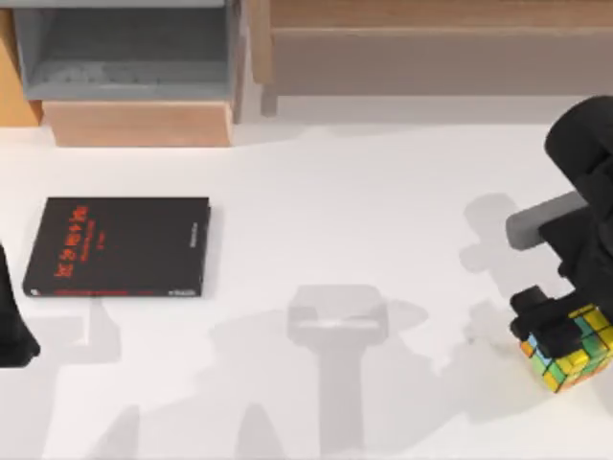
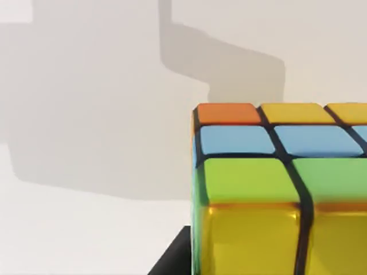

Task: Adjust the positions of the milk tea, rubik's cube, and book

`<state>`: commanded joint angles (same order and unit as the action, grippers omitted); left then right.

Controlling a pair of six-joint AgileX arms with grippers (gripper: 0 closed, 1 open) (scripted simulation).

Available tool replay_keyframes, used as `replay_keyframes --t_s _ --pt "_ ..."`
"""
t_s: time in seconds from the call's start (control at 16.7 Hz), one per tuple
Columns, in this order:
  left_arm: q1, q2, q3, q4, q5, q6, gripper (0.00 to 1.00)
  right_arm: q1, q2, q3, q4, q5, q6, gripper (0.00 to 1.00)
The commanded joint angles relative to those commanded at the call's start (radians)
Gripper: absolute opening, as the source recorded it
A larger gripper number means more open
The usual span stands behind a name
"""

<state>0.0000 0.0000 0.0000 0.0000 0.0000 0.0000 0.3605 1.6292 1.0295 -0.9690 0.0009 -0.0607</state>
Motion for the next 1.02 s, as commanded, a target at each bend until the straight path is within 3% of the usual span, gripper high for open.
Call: replay_keyframes --t_s 0.48,1.02 --pt "0.000 0.000 0.000 0.000 0.000 0.000 1.00 -0.034 -0.012 0.045 0.109 0.009 0.010 0.00" --pt "0.000 0.000 0.000 0.000 0.000 0.000 1.00 -0.205 -0.100 0.245 0.777 0.055 0.053 0.00"
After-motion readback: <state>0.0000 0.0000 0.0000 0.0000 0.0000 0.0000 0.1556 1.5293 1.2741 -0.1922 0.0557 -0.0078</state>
